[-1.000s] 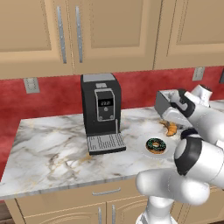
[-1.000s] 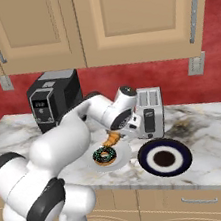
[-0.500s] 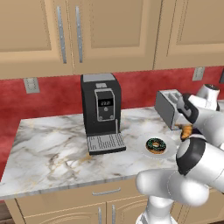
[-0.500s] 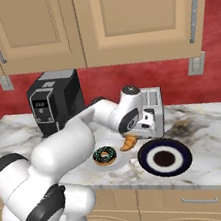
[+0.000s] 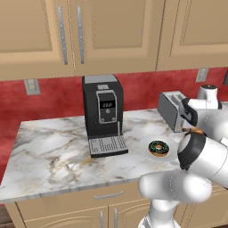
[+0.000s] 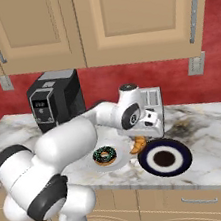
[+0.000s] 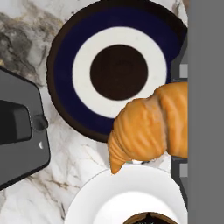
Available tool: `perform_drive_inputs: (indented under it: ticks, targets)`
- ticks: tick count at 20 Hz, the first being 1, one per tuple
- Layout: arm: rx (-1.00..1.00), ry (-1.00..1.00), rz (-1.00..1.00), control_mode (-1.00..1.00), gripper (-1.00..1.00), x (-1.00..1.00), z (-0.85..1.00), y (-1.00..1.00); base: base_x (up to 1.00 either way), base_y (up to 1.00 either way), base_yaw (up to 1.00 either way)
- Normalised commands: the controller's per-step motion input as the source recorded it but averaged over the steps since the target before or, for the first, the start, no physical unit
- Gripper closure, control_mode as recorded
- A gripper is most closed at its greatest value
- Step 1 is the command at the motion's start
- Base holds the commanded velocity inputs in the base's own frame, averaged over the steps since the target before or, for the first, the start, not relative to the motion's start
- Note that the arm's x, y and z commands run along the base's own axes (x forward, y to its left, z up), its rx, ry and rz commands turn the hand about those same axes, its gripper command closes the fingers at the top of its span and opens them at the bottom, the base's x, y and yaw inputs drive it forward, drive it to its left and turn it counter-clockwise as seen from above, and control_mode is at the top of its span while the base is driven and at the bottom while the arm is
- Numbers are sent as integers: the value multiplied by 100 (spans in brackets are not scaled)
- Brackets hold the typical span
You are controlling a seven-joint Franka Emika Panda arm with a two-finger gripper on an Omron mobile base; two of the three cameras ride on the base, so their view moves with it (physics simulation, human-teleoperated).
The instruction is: Place the pastries on the plates.
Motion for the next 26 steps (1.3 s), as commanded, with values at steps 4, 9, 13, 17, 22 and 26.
perform_drive_inputs:
  ticks: [4, 9, 13, 17, 22, 26]
  targets:
    - [3, 11, -12, -100, 100, 7, 0, -38, 0, 0, 0]
    - [15, 3, -11, -100, 100, 0, 0, -44, 0, 0, 0]
    - [15, 2, -7, -100, 100, 0, 0, -45, 0, 0, 0]
    - [13, 1, -2, -100, 100, 0, -3, -37, 0, 0, 0]
    - [4, 0, 0, -100, 100, 0, -42, -12, 0, 0, 0]
    - [5, 0, 0, -100, 100, 0, -46, -2, 0, 0, 0]
